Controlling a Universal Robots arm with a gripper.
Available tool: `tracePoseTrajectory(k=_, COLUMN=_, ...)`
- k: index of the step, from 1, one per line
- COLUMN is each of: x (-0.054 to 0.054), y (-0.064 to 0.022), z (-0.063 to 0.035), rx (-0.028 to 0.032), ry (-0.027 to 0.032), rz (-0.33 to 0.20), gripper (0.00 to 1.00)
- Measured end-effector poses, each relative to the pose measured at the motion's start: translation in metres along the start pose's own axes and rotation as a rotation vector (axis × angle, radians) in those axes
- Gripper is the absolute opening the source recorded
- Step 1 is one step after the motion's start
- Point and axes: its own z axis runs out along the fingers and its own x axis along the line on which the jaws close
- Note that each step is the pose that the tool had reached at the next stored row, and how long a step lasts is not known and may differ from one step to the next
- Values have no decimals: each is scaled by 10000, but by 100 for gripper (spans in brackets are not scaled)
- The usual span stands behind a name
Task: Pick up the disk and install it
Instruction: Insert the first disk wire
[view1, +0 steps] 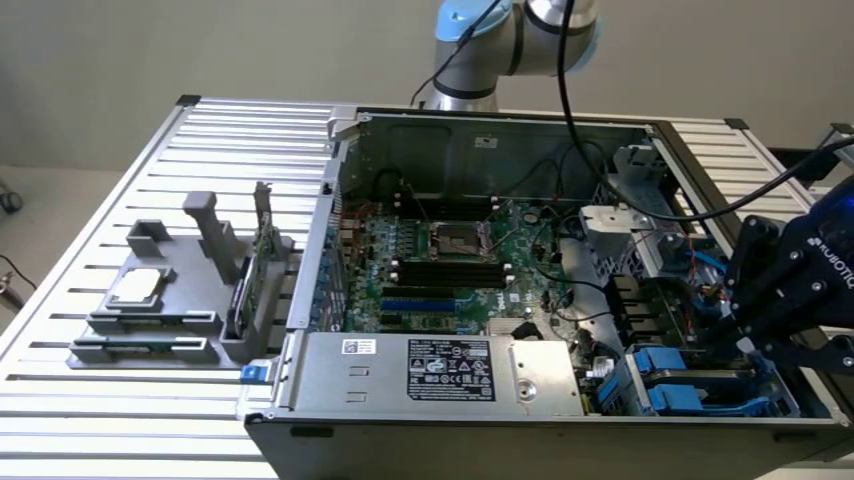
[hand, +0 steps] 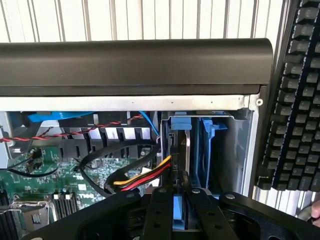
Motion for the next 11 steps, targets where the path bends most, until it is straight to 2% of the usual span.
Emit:
tracePoseTrajectory(k=9, x=33, y=71, z=-14, rx=337, ry=-199, rz=69, gripper=17)
tracePoseTrajectory(k=11, x=34, y=81, z=-16, rx=366, ry=-233, rz=75, gripper=17)
